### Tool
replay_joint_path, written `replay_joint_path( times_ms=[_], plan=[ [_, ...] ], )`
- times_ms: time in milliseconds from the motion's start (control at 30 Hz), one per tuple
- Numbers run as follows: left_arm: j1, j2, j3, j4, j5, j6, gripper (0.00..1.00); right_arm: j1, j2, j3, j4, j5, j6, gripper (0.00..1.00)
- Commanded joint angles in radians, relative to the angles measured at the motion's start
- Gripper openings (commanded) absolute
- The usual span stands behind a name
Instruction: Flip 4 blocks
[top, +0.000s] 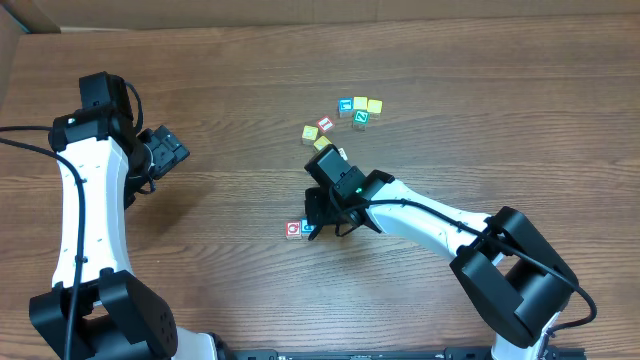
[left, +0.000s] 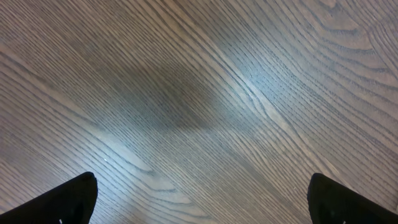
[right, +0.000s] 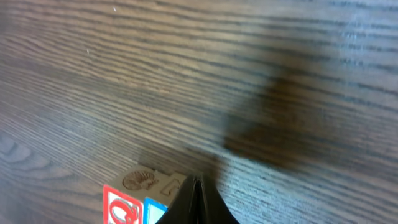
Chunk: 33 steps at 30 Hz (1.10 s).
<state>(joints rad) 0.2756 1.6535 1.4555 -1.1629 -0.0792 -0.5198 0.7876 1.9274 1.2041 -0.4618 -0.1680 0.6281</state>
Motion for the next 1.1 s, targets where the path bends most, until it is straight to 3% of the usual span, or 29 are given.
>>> replay_joint_path(
  times_ms=[0, 1067],
  plan=[
    [0.0, 0.002, 0.006, 0.0, 0.002, 0.015, 1.0, 0.008, 0.005, 0.011, -0.005, -0.015, -0.007, 0.04],
    [0.0, 0.002, 0.006, 0.0, 0.002, 0.015, 1.0, 0.01, 0.005, 0.011, -0.003, -0.105, -0.034, 0.07]
  ],
)
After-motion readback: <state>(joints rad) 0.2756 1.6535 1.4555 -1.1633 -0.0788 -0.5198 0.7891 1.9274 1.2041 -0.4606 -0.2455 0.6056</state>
